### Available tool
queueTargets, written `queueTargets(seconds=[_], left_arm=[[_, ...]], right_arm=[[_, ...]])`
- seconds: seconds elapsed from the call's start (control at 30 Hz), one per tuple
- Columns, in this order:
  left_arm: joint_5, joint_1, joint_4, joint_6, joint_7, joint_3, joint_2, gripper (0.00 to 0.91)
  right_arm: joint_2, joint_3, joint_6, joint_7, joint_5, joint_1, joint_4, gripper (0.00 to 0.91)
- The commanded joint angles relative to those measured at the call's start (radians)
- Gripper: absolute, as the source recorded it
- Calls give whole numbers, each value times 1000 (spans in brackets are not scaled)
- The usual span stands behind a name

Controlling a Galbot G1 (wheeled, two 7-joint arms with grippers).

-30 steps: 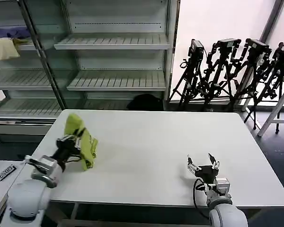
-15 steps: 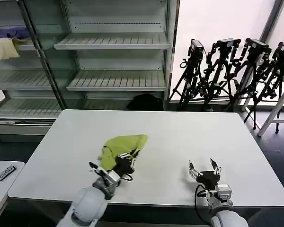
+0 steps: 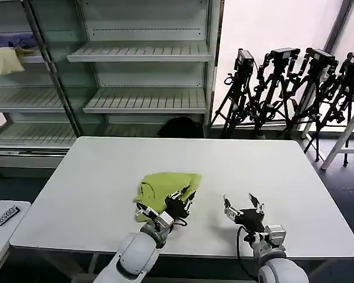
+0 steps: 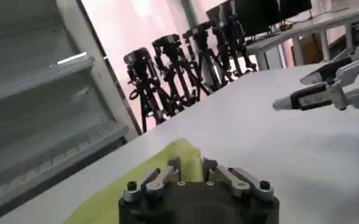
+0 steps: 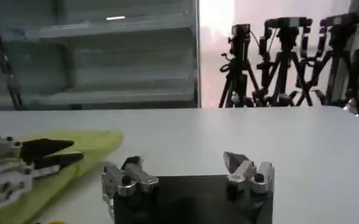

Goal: Fold and organize the clothes.

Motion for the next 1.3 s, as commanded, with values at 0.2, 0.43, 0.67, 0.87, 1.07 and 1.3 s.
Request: queueTargets(seconds=[0.2, 0.43, 0.67, 0.87, 1.07, 1.3], left_arm=[[-122, -17, -71, 21, -37, -40, 16, 907], [-219, -15, -176, 30, -39, -185, 88, 907], [-300, 79, -268, 19, -29, -429, 96, 907], [-318, 177, -307, -21, -17, -528, 78, 907], [-350, 236, -301, -49, -17, -579, 48, 907], [-358, 258, -290, -57, -18, -594, 46, 907]], right_arm=[[19, -84, -90, 45, 259, 13, -1, 907], [7, -135, -91, 144, 440, 28, -16, 907], [4, -209, -91, 257, 545, 55, -36, 907], [7, -246, -90, 299, 432, 84, -71, 907], [11, -228, -94, 299, 361, 168, -130, 907], [8, -217, -94, 373, 470, 199, -214, 907]])
